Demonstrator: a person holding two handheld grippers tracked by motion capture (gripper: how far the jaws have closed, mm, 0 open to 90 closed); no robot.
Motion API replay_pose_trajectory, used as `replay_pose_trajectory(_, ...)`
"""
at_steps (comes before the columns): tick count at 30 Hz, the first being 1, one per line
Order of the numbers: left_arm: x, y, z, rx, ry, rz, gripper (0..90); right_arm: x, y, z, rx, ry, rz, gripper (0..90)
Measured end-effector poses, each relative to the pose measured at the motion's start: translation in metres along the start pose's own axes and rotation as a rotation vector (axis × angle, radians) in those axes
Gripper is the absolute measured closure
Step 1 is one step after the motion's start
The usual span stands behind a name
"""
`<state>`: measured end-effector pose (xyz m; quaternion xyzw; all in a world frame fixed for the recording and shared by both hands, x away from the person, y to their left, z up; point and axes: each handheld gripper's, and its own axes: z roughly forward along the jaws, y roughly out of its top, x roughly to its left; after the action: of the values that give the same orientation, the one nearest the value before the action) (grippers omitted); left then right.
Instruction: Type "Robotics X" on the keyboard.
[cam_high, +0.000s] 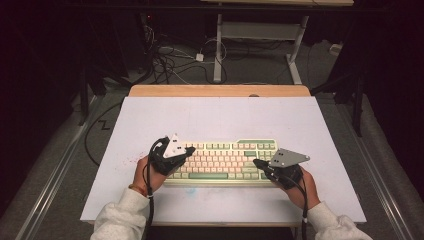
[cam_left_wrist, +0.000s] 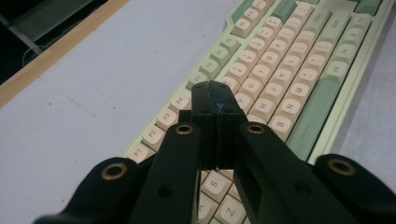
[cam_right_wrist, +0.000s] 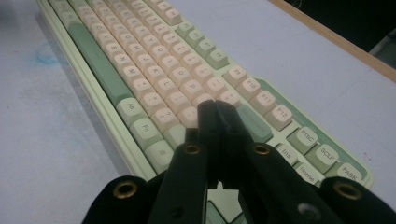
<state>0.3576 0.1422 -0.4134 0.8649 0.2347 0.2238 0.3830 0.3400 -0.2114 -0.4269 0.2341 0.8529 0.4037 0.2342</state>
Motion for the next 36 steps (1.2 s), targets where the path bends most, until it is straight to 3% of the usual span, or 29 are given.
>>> replay_pose_trajectory(15,0.001,-0.019,-0.024,-0.035,0.045,-0.002,87.6,-0.002,0.007,-0.002,-0.017,0.008,0.004,90.0)
replay_pose_trajectory(24,-0.001,-0.036,-0.037,-0.050,0.026,-0.034,87.6,-0.003,0.009,0.005,-0.001,0.007,0.008,90.0)
replay_pose_trajectory(28,-0.003,-0.041,-0.039,-0.042,0.027,-0.034,87.6,-0.003,0.013,0.009,-0.005,0.010,0.014,90.0)
replay_pose_trajectory(36,-0.007,-0.051,-0.044,-0.022,0.054,-0.014,87.5,0.007,0.026,0.030,0.002,0.042,-0.016,90.0)
